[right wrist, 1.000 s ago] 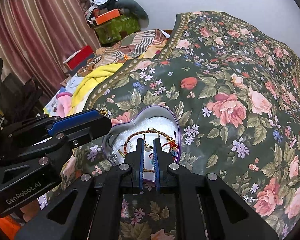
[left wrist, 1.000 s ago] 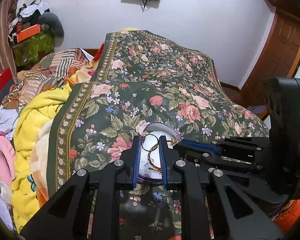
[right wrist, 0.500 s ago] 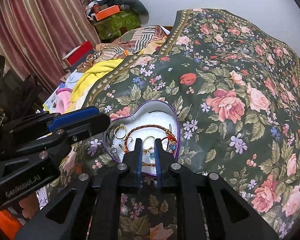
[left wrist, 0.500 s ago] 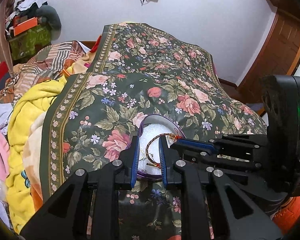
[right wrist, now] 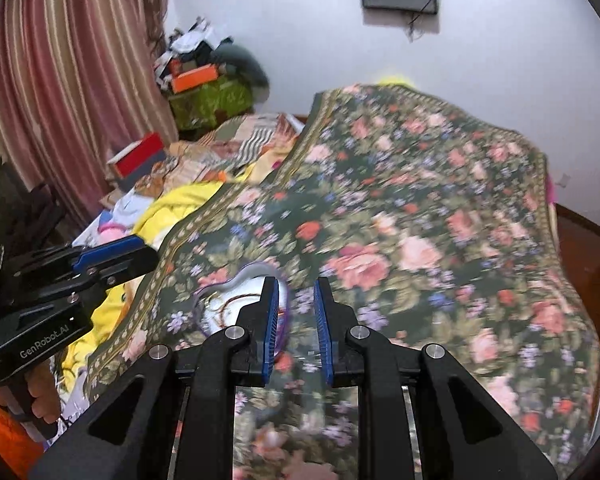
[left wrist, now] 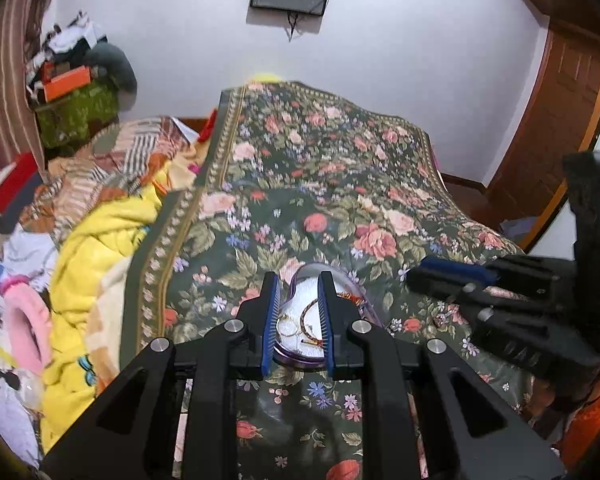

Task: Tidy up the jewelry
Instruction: 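Move the open right tool down to the silver ring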

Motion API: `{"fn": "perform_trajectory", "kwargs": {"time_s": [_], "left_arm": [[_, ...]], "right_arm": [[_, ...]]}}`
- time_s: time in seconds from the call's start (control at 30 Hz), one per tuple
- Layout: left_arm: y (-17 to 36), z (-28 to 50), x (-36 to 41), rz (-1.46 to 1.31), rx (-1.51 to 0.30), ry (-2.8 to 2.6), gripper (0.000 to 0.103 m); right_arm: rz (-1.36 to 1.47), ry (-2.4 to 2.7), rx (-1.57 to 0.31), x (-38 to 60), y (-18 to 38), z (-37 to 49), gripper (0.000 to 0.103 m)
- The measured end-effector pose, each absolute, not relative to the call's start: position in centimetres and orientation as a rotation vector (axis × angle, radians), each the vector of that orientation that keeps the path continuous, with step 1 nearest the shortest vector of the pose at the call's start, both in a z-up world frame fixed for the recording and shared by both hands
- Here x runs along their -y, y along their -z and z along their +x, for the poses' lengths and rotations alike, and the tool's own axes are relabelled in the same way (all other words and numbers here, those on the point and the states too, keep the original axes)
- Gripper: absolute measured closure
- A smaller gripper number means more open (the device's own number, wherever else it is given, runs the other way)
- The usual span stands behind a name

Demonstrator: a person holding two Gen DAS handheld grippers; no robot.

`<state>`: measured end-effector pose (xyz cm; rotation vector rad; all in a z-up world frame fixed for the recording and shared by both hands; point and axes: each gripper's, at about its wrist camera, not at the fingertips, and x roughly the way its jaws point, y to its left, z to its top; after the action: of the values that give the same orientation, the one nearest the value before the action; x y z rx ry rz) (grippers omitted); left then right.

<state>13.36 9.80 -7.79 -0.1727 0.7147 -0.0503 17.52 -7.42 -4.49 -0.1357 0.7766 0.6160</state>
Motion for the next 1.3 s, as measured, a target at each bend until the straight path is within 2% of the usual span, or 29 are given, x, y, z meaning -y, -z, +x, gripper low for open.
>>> {"fn": "perform_trajectory", "kwargs": {"time_s": [0.4, 0.87, 0.9, 0.97, 1.03, 1.07, 1.1, 1.17, 1.23, 1.3], "left_arm": [[5.8, 12.5, -5.8, -0.149, -0.696, 0.082, 0.086], [9.5, 14.0, 0.3, -0.114, -0.847, 0.16, 0.086], [9.8, 14.1, 0.5, -0.116, -0.858, 0.163, 0.086], [10.7, 14.3, 1.1, -0.119, -0.885, 0.174, 0.086], [11.6, 14.5, 1.6, -0.119, -0.912, 0.186, 0.086], [12.1, 14.6, 1.8, -0.119, -0.925, 0.191, 0.085], [12.5, 14.7, 2.0, -0.118, -0.939, 0.193, 0.083], [13.3, 14.9, 2.3, -0.116, -0.955, 0.199, 0.059], [13.8, 14.8, 2.4, -0.109, -0.953, 0.199, 0.048], [14.2, 14.8, 2.5, -0.1, -0.955, 0.198, 0.048]], "right_arm": [[-0.114, -0.485, -0.789, 13.4, 4.7, 17.2, 0.087], [-0.126, -0.445, -0.94, 16.9, 10.2, 16.2, 0.086], [-0.133, -0.447, -0.952, 16.8, 10.6, 16.2, 0.085], [-0.144, -0.447, -0.969, 16.7, 11.1, 16.3, 0.074], [-0.151, -0.442, -0.965, 16.6, 11.5, 16.3, 0.057], [-0.153, -0.442, -0.961, 16.6, 11.6, 16.3, 0.056], [-0.157, -0.447, -0.962, 16.5, 11.7, 16.4, 0.056], [-0.164, -0.456, -0.974, 16.2, 12.1, 16.8, 0.056], [-0.175, -0.459, -0.992, 15.8, 12.6, 17.4, 0.056], [-0.178, -0.471, -1.011, 15.4, 13.1, 18.0, 0.056]]}}
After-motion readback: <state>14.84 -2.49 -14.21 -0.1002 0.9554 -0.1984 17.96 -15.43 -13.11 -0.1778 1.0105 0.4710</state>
